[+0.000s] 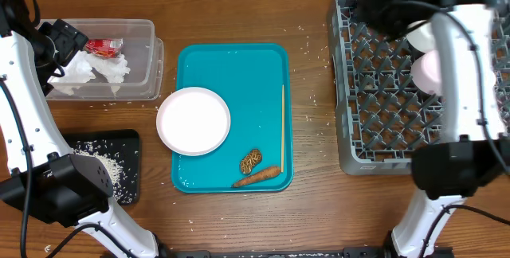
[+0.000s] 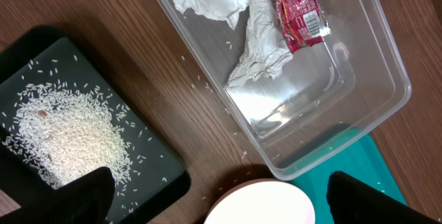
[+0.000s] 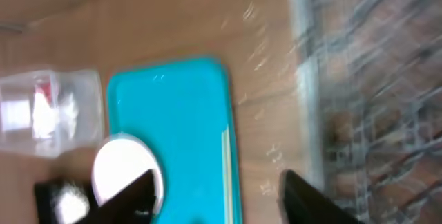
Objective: Sort waste into correct bins and load items into the dishwasher
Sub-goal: 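Move the right gripper to the wooden skewer on the teal tray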
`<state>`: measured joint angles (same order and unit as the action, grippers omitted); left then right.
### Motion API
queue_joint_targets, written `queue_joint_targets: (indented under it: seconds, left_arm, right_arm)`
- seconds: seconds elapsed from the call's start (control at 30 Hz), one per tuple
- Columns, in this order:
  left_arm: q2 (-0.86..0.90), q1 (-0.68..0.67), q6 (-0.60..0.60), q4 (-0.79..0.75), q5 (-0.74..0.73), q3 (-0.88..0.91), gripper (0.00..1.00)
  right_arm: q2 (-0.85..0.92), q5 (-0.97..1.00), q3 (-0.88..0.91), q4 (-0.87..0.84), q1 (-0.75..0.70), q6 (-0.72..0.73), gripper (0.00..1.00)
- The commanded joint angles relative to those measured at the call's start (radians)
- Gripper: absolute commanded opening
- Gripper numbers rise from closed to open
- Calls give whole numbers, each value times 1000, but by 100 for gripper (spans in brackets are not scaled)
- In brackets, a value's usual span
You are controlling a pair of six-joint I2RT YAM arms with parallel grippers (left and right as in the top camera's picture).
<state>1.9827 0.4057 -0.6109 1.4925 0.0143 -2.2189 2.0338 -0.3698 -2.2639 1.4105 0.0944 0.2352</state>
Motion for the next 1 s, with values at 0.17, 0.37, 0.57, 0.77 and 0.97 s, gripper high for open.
queue_joint_targets:
  seconds: [0.17, 0.37, 0.57, 0.77, 0.97]
  left_arm:
    - [-4, 0, -13, -1, -4, -13, 100]
    - [-4, 0, -13, -1, -4, -13, 100]
    - [-4, 0, -13, -1, -4, -13, 100]
    - [-4, 0, -13, -1, -4, -13, 100]
    - [-4, 0, -13, -1, -4, -13, 100]
  right_arm:
    - [7, 104, 132, -35, 283, -75, 100]
    - [8, 122, 285, -117, 434, -74, 100]
    - [9, 124, 394, -199, 512, 5, 100]
    - [11, 214, 511, -272, 546, 5, 100]
    - [18, 249, 600, -337, 540, 34, 100]
